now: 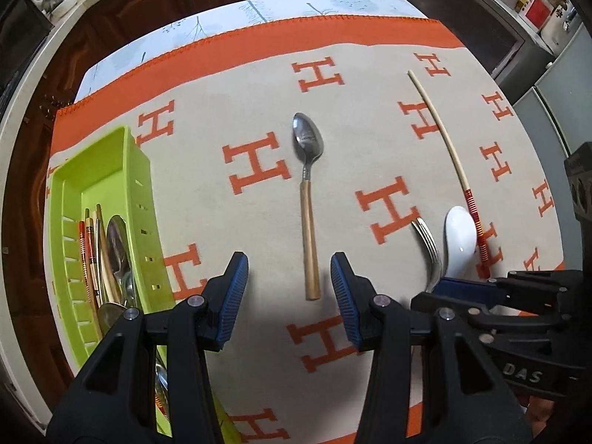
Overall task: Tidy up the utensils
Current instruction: 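Grasp the wooden-handled spoon with the left tool while the right tool grasps the steel fork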
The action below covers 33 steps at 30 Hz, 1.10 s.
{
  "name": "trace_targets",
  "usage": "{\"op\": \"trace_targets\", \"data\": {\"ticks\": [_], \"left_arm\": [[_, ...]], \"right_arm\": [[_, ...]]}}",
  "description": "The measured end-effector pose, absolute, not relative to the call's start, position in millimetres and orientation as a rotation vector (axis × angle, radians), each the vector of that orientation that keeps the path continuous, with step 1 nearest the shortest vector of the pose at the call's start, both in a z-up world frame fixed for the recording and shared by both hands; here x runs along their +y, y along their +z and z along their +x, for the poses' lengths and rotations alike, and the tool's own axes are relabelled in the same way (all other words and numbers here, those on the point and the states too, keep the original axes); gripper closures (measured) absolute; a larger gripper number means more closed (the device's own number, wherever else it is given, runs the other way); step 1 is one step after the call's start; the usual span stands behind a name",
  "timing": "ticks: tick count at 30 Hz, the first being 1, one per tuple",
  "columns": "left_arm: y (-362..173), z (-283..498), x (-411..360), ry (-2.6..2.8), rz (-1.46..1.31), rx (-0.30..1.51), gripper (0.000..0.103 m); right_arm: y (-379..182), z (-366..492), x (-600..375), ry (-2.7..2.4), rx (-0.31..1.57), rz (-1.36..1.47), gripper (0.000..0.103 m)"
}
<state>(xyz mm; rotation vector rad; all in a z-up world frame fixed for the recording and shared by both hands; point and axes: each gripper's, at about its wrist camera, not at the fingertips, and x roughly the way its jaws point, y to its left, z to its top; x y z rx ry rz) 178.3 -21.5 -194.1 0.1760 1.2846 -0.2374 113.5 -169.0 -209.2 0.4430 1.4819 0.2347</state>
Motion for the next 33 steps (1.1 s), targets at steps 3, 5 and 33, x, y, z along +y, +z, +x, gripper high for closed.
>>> {"op": "trace_targets", "data": {"ticks": [3, 5, 33], "left_arm": [[-194.2, 178.5, -15.1, -0.230, 0.168, 1.282, 0.060], [-194.9, 178.9, -10.3, -0.226, 0.159, 1.282, 0.060], [-226.8, 208.6, -39.0, -0.234, 0.140, 1.329, 0.098]], "right_arm": [[-209.9, 116.0, -162.9, 0.210, 1.473, 0.407, 0.077], [-208.6, 118.2, -158.9, 0.176, 1.452, 0.367, 0.087], [-213.5, 146.8, -184.4, 0.183, 1.345, 0.479, 0.099]]}}
